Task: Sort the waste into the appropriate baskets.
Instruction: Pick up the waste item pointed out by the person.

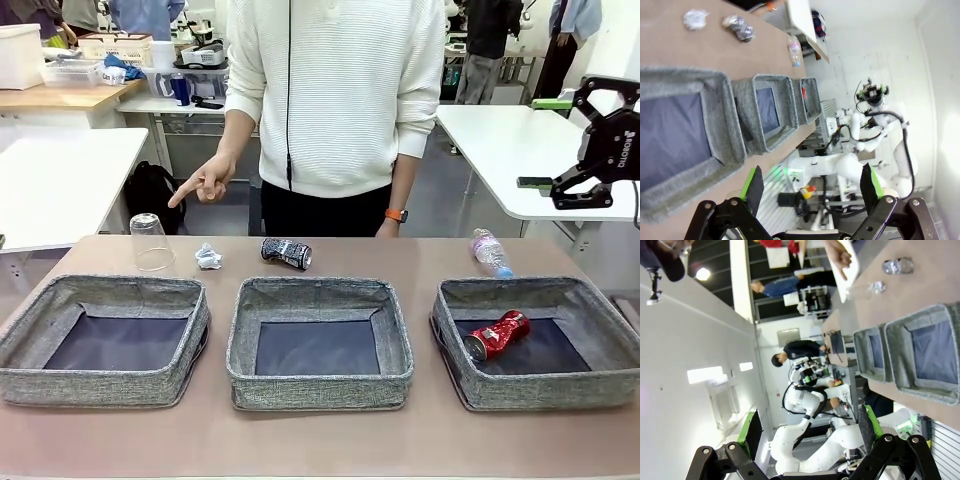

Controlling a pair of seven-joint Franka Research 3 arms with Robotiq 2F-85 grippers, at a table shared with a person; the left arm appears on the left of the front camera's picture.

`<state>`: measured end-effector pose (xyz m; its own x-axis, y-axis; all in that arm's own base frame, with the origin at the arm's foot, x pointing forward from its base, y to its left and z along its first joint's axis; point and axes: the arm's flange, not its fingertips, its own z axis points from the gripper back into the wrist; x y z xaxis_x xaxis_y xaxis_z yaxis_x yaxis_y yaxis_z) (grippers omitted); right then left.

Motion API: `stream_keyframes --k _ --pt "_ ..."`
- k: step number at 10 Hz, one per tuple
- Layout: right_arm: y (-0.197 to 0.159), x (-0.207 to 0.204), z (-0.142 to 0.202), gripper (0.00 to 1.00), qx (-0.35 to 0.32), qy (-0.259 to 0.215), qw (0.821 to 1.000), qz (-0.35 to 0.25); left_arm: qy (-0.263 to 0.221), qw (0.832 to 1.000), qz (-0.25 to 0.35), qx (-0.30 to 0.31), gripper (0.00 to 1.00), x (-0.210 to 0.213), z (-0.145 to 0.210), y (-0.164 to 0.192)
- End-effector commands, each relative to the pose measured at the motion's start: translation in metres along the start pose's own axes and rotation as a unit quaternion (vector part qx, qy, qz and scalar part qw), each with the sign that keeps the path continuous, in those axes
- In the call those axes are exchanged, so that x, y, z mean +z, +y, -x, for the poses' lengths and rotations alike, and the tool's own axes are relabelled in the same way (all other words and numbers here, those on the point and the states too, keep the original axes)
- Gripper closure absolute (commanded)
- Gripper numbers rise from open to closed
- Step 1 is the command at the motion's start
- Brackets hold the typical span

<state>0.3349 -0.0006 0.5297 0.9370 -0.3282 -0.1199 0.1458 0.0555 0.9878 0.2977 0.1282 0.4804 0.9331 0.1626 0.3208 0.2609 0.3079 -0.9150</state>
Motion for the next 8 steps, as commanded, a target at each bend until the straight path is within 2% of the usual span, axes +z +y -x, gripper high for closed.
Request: stream_keyframes --k 1,2,3,4,5,6,7,8 --pt "0.003 -0.004 0.0 0.0 -0.011 -0.006 1.0 -0.009 -0.068 0.963 0.046 -0.256 0.0 -0.035 -0.048 0.018" --pt "0.003 -0.004 0.0 0.0 -0.011 -0.006 1.0 -0.009 -0.104 0.942 0.018 -0.317 0.0 -0.048 -0.067 0.033" --pt "0.003 -0.004 0.0 0.0 -0.011 -0.006 1.0 -0.009 -0.123 0.93 0.008 -0.347 0.0 -0.065 -0.087 0.049" --pt "0.003 -0.004 0.0 0.0 -0.011 -0.006 1.0 -0.009 -0.159 0.909 -0.02 -0.385 0.0 -0.078 -0.108 0.063" --pt "0.003 -0.004 0.0 0.0 -0.011 -0.006 1.0 -0.009 -0.162 0.898 -0.072 -0.403 0.0 -0.087 -0.129 0.077" --pt "0.003 -0.004 0.0 0.0 -0.011 -0.006 1.0 -0.009 -0.158 0.904 -0.143 -0.371 0.0 -0.091 -0.151 0.09" --pt "0.003 -0.004 0.0 0.0 -0.011 -0.006 1.0 -0.009 -0.135 0.928 -0.031 -0.345 0.0 -0.081 -0.107 0.057" --pt "0.003 -0.004 0.0 0.0 -0.011 -0.006 1.0 -0.009 -0.135 0.928 -0.031 -0.345 0.0 -0.081 -0.107 0.057"
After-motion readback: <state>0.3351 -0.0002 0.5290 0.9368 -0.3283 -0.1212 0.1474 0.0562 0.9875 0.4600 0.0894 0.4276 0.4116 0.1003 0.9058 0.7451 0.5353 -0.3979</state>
